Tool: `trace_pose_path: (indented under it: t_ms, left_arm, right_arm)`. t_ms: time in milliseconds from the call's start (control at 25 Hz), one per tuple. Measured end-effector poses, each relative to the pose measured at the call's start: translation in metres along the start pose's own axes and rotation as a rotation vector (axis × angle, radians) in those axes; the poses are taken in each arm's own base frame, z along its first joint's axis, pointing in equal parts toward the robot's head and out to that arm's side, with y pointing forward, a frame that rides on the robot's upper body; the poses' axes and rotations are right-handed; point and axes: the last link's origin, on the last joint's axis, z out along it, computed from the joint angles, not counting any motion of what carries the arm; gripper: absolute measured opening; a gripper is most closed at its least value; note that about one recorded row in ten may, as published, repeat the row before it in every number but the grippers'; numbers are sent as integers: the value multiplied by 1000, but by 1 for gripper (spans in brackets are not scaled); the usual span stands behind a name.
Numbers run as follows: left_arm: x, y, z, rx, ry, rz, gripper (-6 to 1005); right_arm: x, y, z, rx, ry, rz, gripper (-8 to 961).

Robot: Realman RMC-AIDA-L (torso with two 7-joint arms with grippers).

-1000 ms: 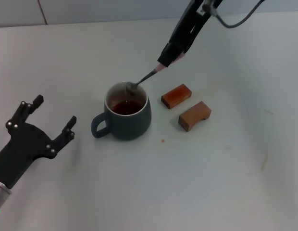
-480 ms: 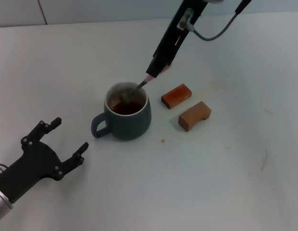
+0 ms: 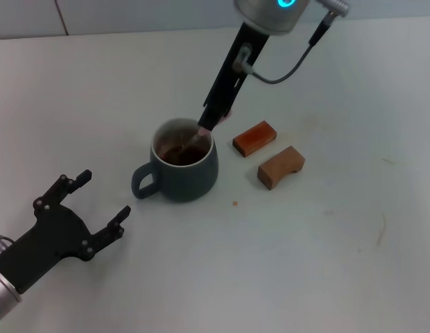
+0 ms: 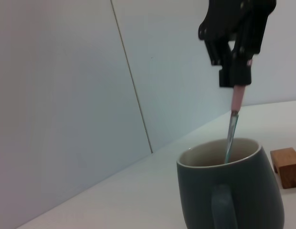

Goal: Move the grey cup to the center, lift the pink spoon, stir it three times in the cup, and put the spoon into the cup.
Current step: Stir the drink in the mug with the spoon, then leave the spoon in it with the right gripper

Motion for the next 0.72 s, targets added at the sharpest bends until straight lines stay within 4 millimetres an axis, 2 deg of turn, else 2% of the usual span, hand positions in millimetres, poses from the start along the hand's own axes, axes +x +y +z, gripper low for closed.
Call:
trace_pose_path:
  t_ms: [160,480,720]
  left_arm:
    - [1,2,1,-4,6,-4,849]
    - [1,3,1,-10,8,-4,849]
    - [1,3,1,-12,5,-4,849]
  right_arm:
    - [-8,1,10,22,11,-20,116]
    - [-2,-5,7,48,43,-6,116]
    - [-2,4,5,1,50,-13,116]
